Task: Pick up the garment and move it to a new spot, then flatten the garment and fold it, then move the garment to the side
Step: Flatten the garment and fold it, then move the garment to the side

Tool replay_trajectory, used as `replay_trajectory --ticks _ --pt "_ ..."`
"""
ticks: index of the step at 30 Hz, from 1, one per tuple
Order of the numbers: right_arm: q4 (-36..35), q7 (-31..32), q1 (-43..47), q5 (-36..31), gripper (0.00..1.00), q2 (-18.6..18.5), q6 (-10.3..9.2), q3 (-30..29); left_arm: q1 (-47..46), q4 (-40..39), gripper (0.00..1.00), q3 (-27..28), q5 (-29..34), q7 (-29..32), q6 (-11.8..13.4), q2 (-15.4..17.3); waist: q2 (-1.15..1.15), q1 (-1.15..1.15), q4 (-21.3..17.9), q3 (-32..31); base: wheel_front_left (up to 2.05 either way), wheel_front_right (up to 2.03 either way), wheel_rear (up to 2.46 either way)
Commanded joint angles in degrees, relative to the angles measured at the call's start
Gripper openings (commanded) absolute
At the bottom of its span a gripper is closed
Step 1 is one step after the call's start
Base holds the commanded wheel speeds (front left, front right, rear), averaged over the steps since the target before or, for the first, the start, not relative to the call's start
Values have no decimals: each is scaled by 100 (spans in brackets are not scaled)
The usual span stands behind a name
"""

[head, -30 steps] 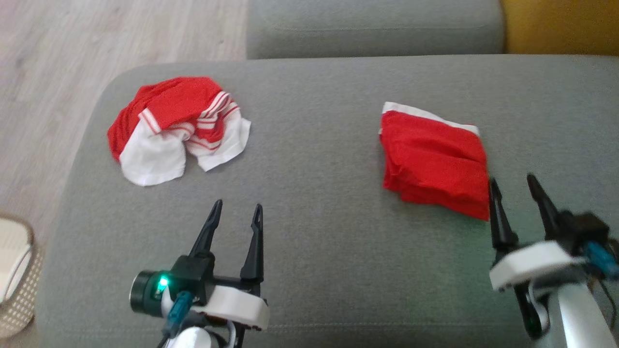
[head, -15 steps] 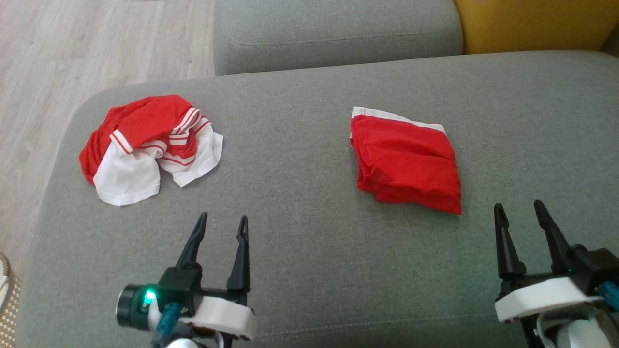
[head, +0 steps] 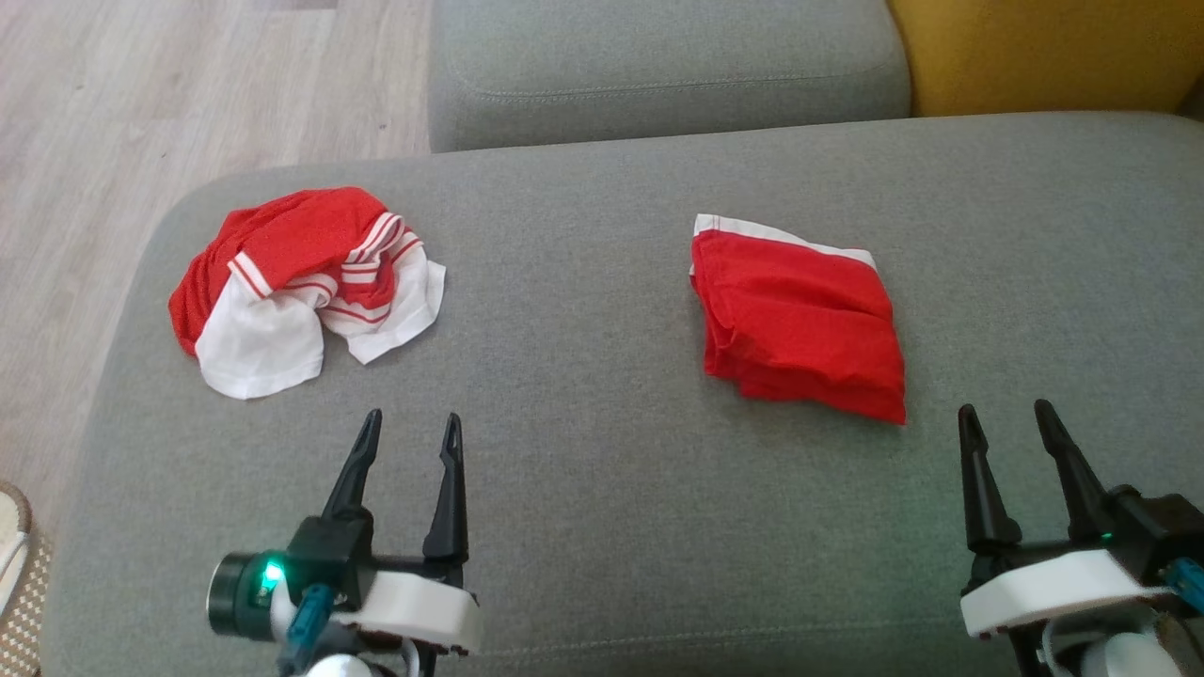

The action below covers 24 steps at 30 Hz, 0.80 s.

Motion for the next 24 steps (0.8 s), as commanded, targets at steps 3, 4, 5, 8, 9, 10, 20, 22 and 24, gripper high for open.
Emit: replay_trajectory --ticks 3,4,5,8,9,10,20,22,24 --pt "-198 -53 -143 37 100 -41 -2 162 -226 -180 100 204 79 -30 -13 3 0 0 47 32 0 0 0" --pt "-211 -53 -140 36 100 -41 -2 163 -226 -186 100 200 83 -30 -16 2 0 0 60 45 0 0 0" --pt "-211 -53 -131 31 100 -41 -2 165 -224 -189 100 193 89 -30 -19 1 0 0 76 55 0 0 0" --pt "-129 -53 -131 164 100 -41 -2 181 -224 -200 100 165 109 -30 -32 -2 0 0 126 91 0 0 0" --pt "-129 -53 -131 164 100 -41 -2 181 -224 -200 100 165 109 -30 -32 -2 0 0 126 91 0 0 0" --pt "-78 -53 -151 261 100 -41 -2 186 -233 -202 100 155 114 -30 -37 -3 0 0 145 110 0 0 0" --pt "1127 -53 -1439 884 100 -41 -2 83 -565 -272 100 77 203 -30 -97 -8 0 0 326 569 0 0 0" --pt "1595 -48 -1869 880 100 -41 -2 21 -631 -298 100 26 203 -30 -88 -9 0 0 374 703 0 0 0" --pt "2072 102 -2312 839 100 -43 -2 -142 -702 -331 100 -41 185 -30 -79 -11 0 0 436 844 0 0 0"
